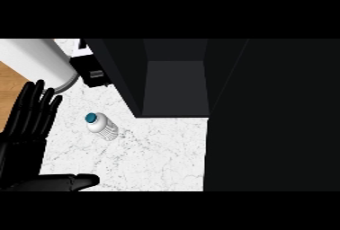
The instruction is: Pick up the bottled water, place it into the cabinet and close the cabinet
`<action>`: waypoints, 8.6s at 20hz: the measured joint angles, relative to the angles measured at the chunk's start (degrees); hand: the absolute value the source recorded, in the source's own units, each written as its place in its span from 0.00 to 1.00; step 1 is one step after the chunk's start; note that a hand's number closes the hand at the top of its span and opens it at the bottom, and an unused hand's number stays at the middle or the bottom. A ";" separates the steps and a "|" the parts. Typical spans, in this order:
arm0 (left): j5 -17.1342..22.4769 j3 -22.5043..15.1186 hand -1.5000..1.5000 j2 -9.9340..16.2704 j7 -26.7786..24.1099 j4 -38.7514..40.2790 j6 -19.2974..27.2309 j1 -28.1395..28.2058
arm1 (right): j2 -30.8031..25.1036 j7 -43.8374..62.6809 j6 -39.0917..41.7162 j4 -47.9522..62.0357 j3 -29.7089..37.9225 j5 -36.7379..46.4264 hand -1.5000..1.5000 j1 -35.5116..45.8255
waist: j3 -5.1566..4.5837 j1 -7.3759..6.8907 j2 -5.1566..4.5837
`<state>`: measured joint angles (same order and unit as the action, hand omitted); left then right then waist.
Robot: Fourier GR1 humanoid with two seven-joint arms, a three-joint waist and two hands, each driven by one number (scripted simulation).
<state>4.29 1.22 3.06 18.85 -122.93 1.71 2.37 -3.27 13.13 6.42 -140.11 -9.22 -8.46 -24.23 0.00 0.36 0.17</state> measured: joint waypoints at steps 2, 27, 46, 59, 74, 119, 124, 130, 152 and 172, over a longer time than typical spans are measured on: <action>0.10 0.28 0.00 0.22 0.16 -0.68 -0.36 1.42 | -0.44 -0.47 0.85 -0.46 0.87 -0.20 0.00 -1.89 | 0.00 0.02 0.00; -2.76 8.90 0.00 0.20 -24.19 33.81 -1.18 -1.51 | -0.06 -16.68 8.90 -1.97 -3.13 1.98 0.00 -22.34 | -0.05 0.79 -0.10; -0.31 16.23 0.00 1.98 -50.78 75.20 -6.73 -13.65 | -1.36 -22.44 10.86 -2.87 -5.69 3.67 0.00 -30.10 | -0.11 1.15 -0.21; 2.72 20.69 1.00 2.64 -63.96 97.65 -12.15 -23.84 | -1.91 -26.14 11.47 -2.68 -6.77 4.43 0.00 -33.99 | -0.16 1.51 -0.39; 2.57 19.82 1.00 0.88 -72.88 103.61 -16.21 -24.82 | -2.85 -26.32 11.25 -2.43 -4.79 4.64 0.00 -33.06 | 0.24 0.71 -0.01; 28.06 -21.74 1.00 -3.03 -41.19 86.43 28.44 -52.86 | -2.67 -26.96 13.81 -0.85 1.38 1.81 0.00 -30.12 | -0.02 2.40 -0.68; 25.68 -22.42 1.00 -2.97 -42.24 95.38 30.18 -57.60 | -2.99 -26.82 14.40 -0.08 3.46 1.05 0.00 -28.53 | 0.01 2.76 -0.90; 25.05 -20.00 1.00 -2.66 -42.64 105.35 32.76 -62.13 | -3.04 -26.64 15.35 0.21 4.25 0.11 0.00 -27.58 | -0.02 3.64 -1.42; 22.54 -16.51 0.00 0.16 -49.12 118.13 35.91 -70.87 | -3.49 -28.52 19.26 1.80 4.43 -1.23 0.00 -27.72 | -0.08 5.85 -2.26; 26.79 -11.67 0.00 -2.41 -58.29 108.85 19.84 -68.15 | -2.76 -26.89 19.38 1.25 3.24 -2.28 0.00 -29.67 | -0.04 1.86 -0.50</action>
<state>31.08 -10.45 0.65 -39.44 -14.08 21.56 -65.78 -6.03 -13.76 25.79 -138.86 -5.98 -10.74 -53.90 -0.04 2.22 -0.33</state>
